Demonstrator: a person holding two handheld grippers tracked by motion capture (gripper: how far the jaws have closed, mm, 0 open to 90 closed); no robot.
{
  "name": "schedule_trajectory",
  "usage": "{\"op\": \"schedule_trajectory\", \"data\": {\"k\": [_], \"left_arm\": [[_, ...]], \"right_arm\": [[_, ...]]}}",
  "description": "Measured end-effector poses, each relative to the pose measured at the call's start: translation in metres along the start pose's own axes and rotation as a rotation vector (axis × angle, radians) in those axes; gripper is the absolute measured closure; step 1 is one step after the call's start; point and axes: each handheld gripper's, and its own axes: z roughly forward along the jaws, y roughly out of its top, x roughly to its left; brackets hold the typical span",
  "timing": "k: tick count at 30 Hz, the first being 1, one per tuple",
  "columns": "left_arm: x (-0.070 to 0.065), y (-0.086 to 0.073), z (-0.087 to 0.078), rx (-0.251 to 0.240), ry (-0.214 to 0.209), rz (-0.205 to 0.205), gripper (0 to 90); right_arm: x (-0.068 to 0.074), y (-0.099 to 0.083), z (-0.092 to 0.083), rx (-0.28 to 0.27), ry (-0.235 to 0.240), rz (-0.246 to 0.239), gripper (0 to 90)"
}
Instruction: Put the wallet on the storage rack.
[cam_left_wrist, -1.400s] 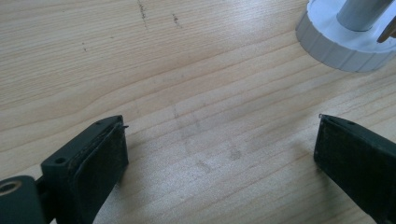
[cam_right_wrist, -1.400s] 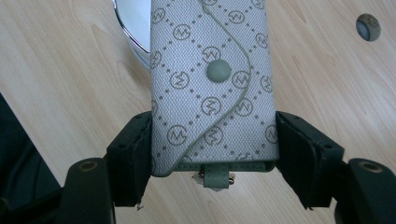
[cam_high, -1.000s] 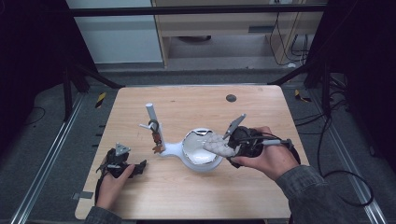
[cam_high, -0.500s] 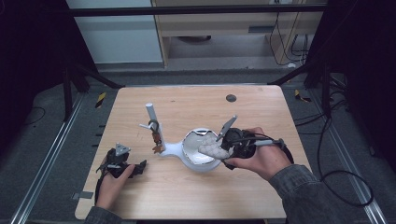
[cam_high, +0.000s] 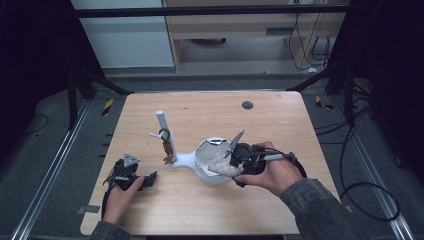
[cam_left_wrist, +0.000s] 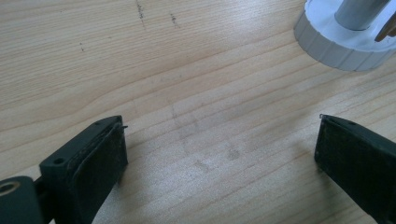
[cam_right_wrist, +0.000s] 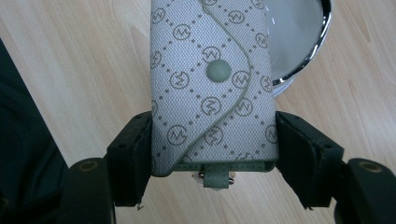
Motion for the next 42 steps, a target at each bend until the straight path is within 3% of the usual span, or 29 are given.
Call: {"op": "schedule_trajectory", "data": {"k": [14, 22, 42], "left_arm": [[0.0, 0.0, 0.0, 0.0, -0.001, 0.001, 1.6], [0.0, 0.0, 0.0, 0.002, -0.001, 0.001, 1.6], [0.0, 0.0, 0.0, 0.003, -0.002, 0.002, 1.4]], "right_arm": [[-0.001, 0.009, 0.01, 0.032, -0.003, -0.013, 32.3], [-0.009, 0.027, 0.02, 0.067, -0.011, -0.015, 32.2], [-0.018, 0.046, 0.033, 0.082, -0.006, -0.015, 32.2]]}}
